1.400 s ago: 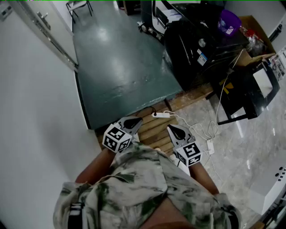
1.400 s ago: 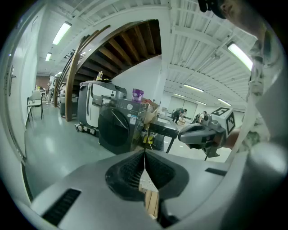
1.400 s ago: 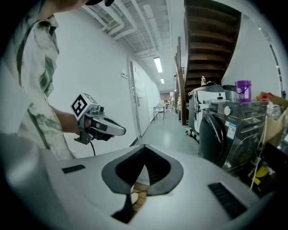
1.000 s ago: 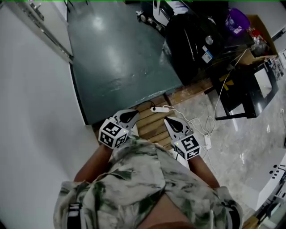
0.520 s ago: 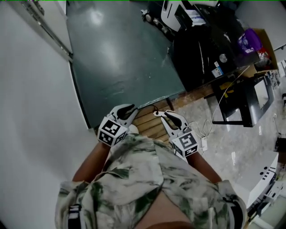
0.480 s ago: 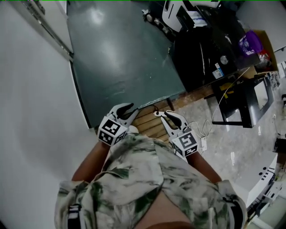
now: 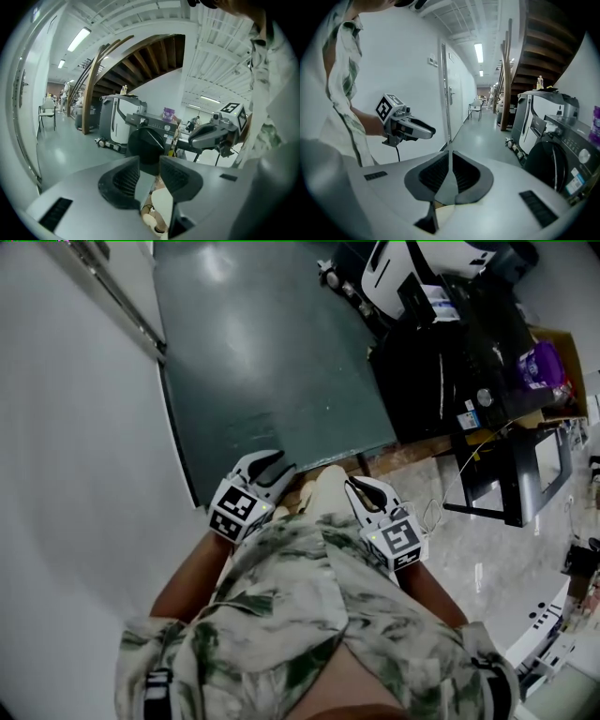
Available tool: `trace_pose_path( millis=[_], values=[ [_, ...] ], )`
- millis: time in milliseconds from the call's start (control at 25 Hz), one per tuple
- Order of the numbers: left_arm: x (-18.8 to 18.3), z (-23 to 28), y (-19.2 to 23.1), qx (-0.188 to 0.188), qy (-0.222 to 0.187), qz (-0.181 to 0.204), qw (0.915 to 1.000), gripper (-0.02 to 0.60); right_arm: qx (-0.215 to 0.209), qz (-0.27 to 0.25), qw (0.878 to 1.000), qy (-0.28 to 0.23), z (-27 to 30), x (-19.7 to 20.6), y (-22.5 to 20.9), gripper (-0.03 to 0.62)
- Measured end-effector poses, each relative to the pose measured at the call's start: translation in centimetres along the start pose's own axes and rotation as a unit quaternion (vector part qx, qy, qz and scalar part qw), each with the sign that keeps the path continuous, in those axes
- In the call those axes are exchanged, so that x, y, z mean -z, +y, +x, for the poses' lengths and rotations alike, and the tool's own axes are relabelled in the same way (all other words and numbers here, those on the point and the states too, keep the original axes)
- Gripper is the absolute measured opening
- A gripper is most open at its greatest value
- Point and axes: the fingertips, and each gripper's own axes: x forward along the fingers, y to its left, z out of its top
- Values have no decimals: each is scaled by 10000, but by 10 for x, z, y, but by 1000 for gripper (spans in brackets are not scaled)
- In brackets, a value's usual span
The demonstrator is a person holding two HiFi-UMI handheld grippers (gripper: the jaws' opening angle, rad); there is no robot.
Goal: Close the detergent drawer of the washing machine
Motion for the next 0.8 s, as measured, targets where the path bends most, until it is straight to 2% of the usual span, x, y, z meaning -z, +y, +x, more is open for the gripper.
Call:
trace_pose_path(
  millis=[160,360,520,800],
  values=[
    [-4,18,36,-144,100,103,9998,135,-123,47,9999,57,38,-8,-28,44],
    [-27,49,103,-422,263,2,9988,135,-339,78,9994,14,97,-35,-82,43],
    [-75,89,150,-478,256,114,9985,135,-429,103,9990,37,136,-69,-139,41],
    [-196,162,200,-387,265,269,9985,132,-346,187,9992,10,157,-148,-251,40]
  ],
)
